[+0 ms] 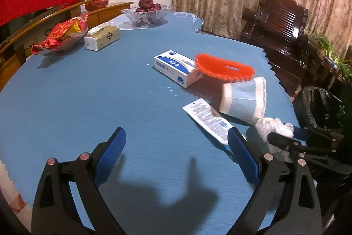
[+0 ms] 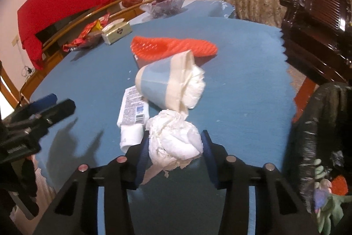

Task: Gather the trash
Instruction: 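Grasp the crumpled white cloth with the right tool, then grasp the white toothpaste tube by its cap end with the left tool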

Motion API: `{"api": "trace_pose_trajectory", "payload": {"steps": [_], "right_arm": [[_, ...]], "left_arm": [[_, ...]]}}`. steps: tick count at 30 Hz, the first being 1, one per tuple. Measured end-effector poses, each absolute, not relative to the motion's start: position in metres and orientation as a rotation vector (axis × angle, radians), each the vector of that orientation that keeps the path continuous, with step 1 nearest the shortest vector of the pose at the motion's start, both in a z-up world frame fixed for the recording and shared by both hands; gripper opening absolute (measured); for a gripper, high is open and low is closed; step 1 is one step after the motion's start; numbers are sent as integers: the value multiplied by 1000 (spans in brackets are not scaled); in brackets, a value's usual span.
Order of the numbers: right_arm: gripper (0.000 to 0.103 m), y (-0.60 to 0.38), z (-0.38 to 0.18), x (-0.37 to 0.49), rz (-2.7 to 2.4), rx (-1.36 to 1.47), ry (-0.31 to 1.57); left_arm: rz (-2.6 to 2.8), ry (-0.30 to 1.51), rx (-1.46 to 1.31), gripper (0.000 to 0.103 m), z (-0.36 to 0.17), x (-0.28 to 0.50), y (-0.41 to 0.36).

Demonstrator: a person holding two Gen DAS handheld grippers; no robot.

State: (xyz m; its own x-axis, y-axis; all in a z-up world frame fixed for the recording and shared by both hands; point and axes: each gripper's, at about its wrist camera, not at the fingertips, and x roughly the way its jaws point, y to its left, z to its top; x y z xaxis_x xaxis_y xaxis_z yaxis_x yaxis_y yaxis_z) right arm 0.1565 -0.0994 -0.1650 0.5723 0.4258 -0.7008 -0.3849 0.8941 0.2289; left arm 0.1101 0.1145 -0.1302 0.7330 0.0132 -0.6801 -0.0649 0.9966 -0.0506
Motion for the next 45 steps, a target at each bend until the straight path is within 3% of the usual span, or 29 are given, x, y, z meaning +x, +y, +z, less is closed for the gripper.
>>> {"api": "trace_pose_trajectory", "payload": {"steps": [19,28,32,36,45], "right_arm": [[45,-138,-152,157,414,70,794],[45,-139,-158,158,411,77,804],[45,-133,-161,158,423,74,810],[45,-129,-162,157,433,70,813],[45,-131,-159,159,419,64,808]], "left_arm": [[-2,836,-49,90,-174,138,51],[-25,880,-53,70,-183,141,55],[10,876,-44,71,-173,131,74],[26,870,-40,83,-167,127,88],[4,918,-103,85,-182,154,75]]}}
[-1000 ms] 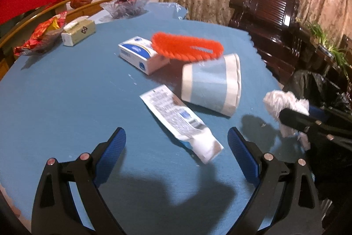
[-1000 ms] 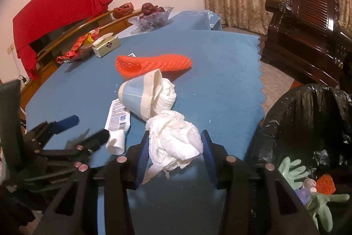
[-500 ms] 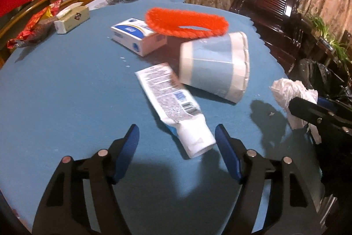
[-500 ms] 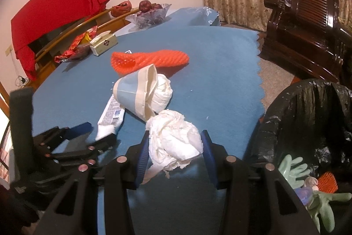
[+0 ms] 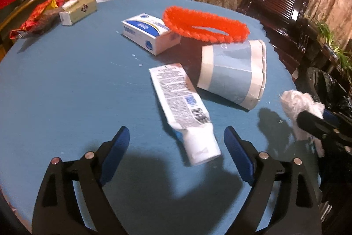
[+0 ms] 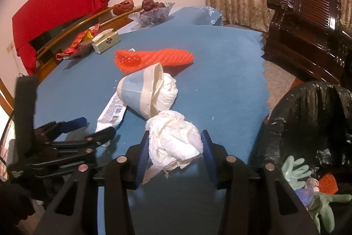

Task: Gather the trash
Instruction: 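Grasp the white toothpaste tube by its cap end with the left tool, then carry the tube and white cloth over the bin and open both tools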

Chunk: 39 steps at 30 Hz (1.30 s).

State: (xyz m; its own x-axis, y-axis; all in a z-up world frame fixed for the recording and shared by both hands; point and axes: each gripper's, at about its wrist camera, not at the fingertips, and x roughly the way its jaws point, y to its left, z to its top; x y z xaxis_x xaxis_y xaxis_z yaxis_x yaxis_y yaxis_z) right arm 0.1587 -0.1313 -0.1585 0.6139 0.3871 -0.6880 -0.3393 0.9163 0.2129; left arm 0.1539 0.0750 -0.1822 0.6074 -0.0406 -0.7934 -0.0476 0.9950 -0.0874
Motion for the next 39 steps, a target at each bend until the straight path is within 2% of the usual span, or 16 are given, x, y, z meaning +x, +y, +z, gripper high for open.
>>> {"api": "trace_pose_trajectory", "payload": {"steps": [2,7,8,9,10,25,39], "right_arm": [[45,-133,-158,159,416,65,806],[45,-133,-159,160,418,65,810],[45,-132,-159,160,420,65,812],[45,-131,-160,160,421,65,813],[45,-130,-160,160,423,65,813],[45,-128,-139,151,438,73,775],[45,-147,-93,125,427,96,665]], "left_arm": [[11,930,-112,85,-187,156,72],[27,909,-102,63,-186,154,71],[23,907,-102,52,-185,154,72],[9,905,-106,36,-184,154,73],[0,908,-116,34,-183,154,75],[42,844,-162,33,-148,120,105],[-42,706,-136,33,-90,103,77]]}}
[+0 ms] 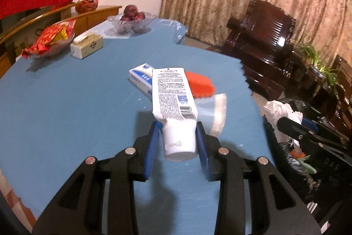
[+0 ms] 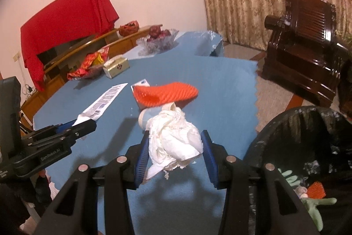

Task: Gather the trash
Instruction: 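Carry the tube and white cloth over the bin and open both tools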

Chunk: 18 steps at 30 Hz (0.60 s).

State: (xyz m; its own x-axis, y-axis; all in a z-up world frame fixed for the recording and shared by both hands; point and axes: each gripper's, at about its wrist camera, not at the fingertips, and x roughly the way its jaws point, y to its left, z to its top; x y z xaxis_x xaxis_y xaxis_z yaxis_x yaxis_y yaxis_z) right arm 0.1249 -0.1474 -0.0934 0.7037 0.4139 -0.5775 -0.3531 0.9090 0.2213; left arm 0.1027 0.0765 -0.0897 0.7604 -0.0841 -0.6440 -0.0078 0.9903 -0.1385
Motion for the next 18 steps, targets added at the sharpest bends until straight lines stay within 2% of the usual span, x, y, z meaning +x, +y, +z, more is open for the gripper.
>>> {"api": "trace_pose_trajectory", "payload": {"steps": [18], "right_arm": [[45,-262,-61,89,186,148,558]], "left_arm": [[-280,638,-61,33,-59,109,-28]]}}
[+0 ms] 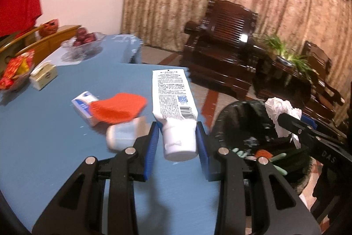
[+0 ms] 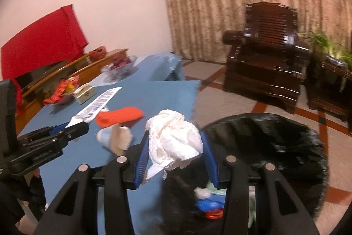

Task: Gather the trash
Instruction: 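Carry the tube and white cloth over the bin and open both tools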

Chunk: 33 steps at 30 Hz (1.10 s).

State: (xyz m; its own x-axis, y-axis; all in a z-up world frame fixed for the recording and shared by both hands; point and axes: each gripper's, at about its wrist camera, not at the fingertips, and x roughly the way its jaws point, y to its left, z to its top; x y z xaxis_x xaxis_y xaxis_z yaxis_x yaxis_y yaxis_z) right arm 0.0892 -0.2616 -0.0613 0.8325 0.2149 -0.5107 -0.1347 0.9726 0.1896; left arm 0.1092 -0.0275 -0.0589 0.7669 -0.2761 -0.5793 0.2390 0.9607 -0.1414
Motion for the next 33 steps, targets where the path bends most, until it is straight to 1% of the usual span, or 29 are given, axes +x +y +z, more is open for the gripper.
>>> {"api": "trace_pose_trajectory", "payload": {"steps": [9,18,20,21,22,23,24,25,26,27,28,29,32,33], "right_arm": [[45,-328,-67,73,37,184,549],[45,-360,-79,70,-48,192,566],[50,-365,-82,71,-65,194,573],[53,-368,-84,70,-77,193,577],[55,-370,-86,70,-84,192,583],[56,-371,-86,71,-88,192,586],[63,-373,-88,70,-102,192,588],[71,-375,-89,70,-110,193,587],[74,-377,-89,69,-115,195,585],[82,-380,-90,67,-121,196,582],[92,-381,-90,65,-134,195,576],[97,-381,-90,64,-149,194,570],[98,-383,-88,64,-153,207,565],[98,-383,-89,65,-152,212,569]], "left_arm": [[-445,645,1,33,-64,121,-105],[-576,669,62,33,-81,136,-172],[-598,679,68,33,-85,140,-180],[-612,693,74,35,-88,143,-185],[-613,697,74,38,-90,145,-186],[-621,700,70,53,-91,148,-187],[-620,698,66,61,-92,149,-187],[-615,693,65,61,-92,149,-187],[-615,691,63,63,-92,149,-186],[-613,690,63,68,-91,150,-185],[-602,687,62,70,-91,149,-181],[-593,681,60,75,-90,149,-178],[-562,666,50,87,-86,147,-164],[-548,663,48,90,-84,147,-158]]}}
